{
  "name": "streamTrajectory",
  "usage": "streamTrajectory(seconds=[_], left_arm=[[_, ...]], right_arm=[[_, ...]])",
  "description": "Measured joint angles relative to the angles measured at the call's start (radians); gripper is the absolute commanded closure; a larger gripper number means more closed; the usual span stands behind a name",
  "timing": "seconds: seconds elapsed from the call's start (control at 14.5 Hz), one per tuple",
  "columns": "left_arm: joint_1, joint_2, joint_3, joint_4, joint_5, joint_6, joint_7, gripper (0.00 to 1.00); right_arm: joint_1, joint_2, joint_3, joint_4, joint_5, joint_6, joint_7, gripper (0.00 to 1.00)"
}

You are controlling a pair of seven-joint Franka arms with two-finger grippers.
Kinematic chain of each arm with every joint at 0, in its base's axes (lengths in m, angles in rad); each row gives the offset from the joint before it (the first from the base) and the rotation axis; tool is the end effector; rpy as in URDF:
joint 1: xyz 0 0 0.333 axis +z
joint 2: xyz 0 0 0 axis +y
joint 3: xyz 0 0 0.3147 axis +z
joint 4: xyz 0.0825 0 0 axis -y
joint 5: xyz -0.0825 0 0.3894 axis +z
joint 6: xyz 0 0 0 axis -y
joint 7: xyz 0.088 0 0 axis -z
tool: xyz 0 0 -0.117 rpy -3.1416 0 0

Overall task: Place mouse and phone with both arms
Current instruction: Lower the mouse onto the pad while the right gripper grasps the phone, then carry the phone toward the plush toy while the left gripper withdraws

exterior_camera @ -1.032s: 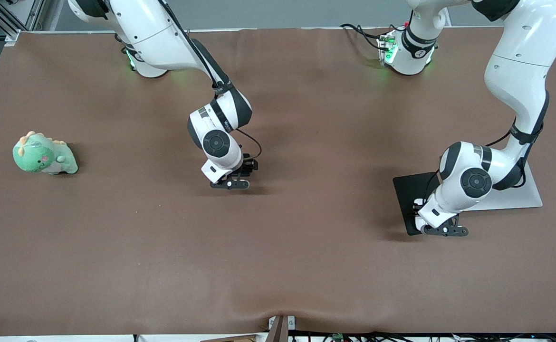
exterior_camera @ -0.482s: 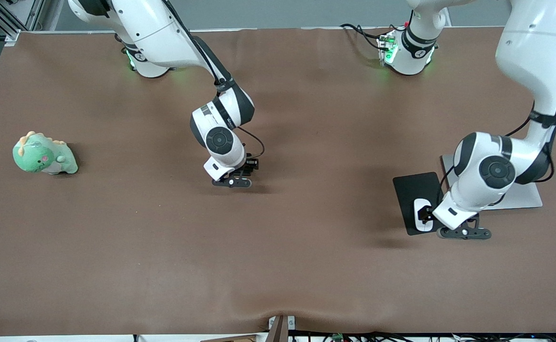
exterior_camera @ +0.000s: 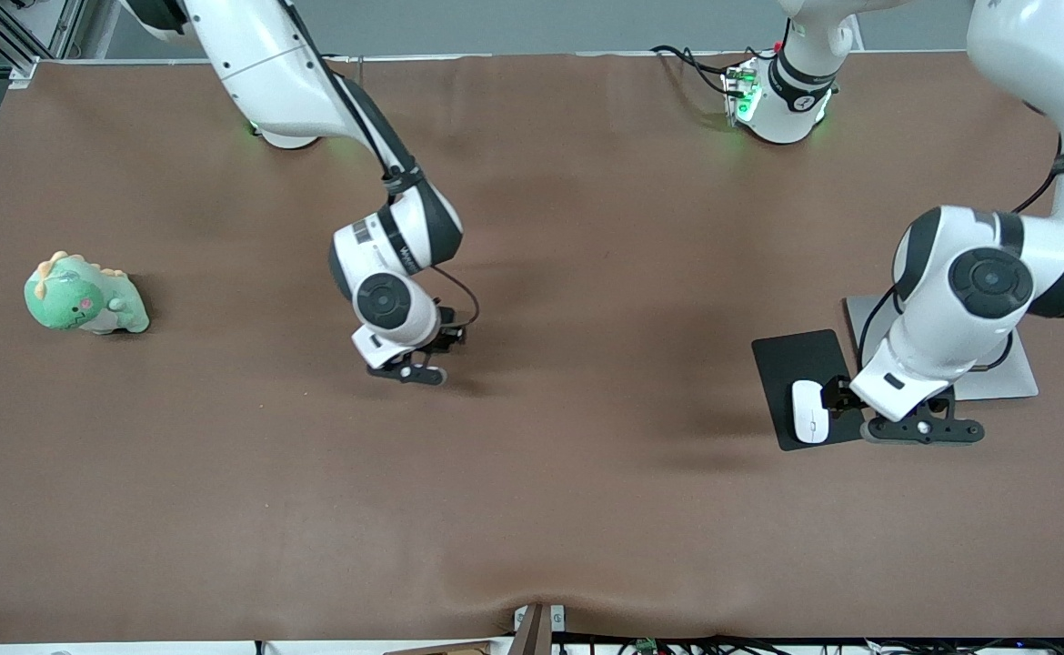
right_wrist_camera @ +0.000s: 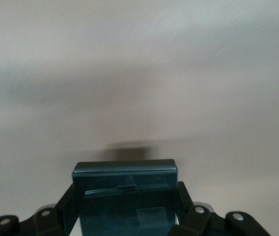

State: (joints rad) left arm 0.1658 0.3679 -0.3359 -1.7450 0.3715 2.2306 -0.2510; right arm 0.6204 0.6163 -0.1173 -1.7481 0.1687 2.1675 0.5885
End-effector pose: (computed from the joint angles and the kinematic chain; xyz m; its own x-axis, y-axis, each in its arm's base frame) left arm 0.6635 -0.0805 0.3738 0.9790 -0.1102 0.1718 -0.0818 -0.9830 -0.1642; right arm 0.5595 0.3219 0.1928 0.9655 -0.1806 -0.1875 -0.1715 -0.9831 0.0636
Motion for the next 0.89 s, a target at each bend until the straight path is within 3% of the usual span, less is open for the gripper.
streamTrajectory(seconds=[0.28, 0.41, 0.55, 0.89], left_arm=[[-0.019, -0.097, 0.0, 0.004, -0.073, -0.093, 0.0, 0.0], [-0.1, -0.15, 0.083, 0.005, -0.145, -0.144, 0.034, 0.0], [-0.171, -0.202, 0.163, 0.006, -0.212, -0.197, 0.084, 0.0], [-0.245, -0.341, 0.26, 0.012, -0.314, -0.365, 0.169, 0.0]], right_arm=[[-0.008, -0.022, -0.106, 0.001, -0.016, -0.008, -0.008, 1.0], [-0.02, -0.03, -0.145, 0.0, -0.016, -0.015, -0.029, 1.0], [-0.049, -0.032, -0.153, -0.002, -0.017, -0.02, -0.049, 1.0], [-0.174, -0.077, -0.161, -0.066, -0.017, -0.021, -0.265, 1.0]])
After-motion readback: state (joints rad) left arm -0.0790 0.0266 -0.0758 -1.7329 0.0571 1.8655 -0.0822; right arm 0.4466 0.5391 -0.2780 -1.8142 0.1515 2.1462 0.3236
